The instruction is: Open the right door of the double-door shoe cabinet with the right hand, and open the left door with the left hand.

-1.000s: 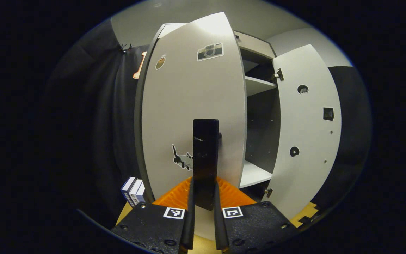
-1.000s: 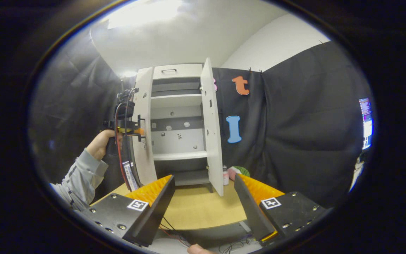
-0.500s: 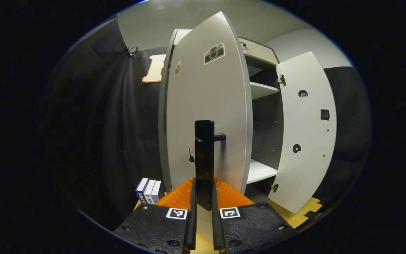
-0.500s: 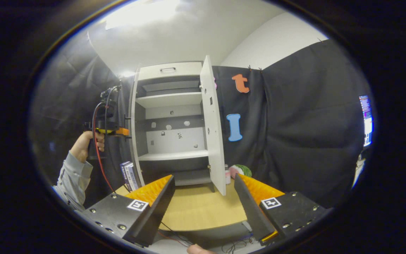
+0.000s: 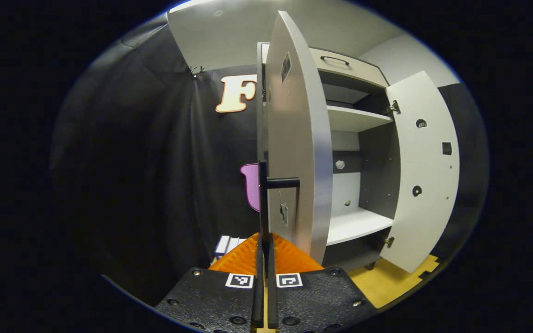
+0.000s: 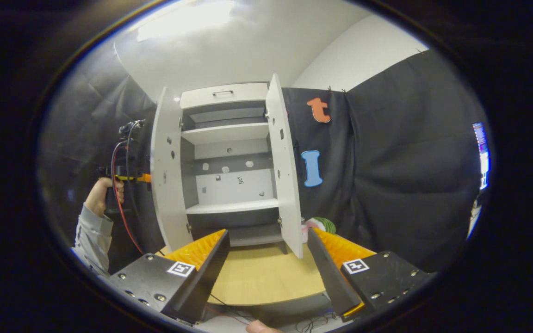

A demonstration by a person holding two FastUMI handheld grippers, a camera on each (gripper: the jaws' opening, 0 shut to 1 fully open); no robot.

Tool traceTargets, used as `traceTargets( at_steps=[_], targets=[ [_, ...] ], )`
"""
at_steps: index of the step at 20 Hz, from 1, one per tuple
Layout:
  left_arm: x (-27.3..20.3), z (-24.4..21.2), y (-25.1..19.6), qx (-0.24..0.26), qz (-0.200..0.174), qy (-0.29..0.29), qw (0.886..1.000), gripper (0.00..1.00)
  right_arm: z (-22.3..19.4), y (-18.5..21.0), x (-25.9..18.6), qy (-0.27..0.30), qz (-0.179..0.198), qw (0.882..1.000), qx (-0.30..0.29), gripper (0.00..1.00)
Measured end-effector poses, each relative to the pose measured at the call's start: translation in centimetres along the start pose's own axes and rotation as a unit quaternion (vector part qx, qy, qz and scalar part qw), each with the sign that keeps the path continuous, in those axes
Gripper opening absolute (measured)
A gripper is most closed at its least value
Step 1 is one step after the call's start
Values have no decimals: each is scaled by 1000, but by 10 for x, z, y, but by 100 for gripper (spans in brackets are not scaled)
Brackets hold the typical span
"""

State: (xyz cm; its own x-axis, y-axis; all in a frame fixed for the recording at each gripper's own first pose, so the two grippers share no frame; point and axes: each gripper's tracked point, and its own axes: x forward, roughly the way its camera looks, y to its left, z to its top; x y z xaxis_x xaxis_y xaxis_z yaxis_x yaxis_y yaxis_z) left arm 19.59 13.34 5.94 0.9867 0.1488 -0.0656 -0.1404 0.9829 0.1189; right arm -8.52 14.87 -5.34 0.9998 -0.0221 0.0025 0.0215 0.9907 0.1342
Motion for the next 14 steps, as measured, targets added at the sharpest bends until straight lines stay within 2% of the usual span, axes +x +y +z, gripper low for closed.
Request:
traceTargets(
  at_steps=[2,4,6,9,14],
  targets=[
    [0,3,-16,-21,-40,-8,999,2,-1,-2,1,2,-3,1000,-5,100],
    [2,2,-15,-13,-53,-11,998,2,-2,-2,1,2,-6,1000,-6,100],
    [3,2,-13,-14,-49,-12,999,2,-1,-2,1,2,-5,1000,-6,97],
    [1,2,-16,-20,-44,-15,999,2,-2,-3,2,1,-7,1000,-10,100],
    [-5,3,-15,-8,-40,-26,999,4,-6,-3,4,4,-11,1000,-5,97]
  ],
)
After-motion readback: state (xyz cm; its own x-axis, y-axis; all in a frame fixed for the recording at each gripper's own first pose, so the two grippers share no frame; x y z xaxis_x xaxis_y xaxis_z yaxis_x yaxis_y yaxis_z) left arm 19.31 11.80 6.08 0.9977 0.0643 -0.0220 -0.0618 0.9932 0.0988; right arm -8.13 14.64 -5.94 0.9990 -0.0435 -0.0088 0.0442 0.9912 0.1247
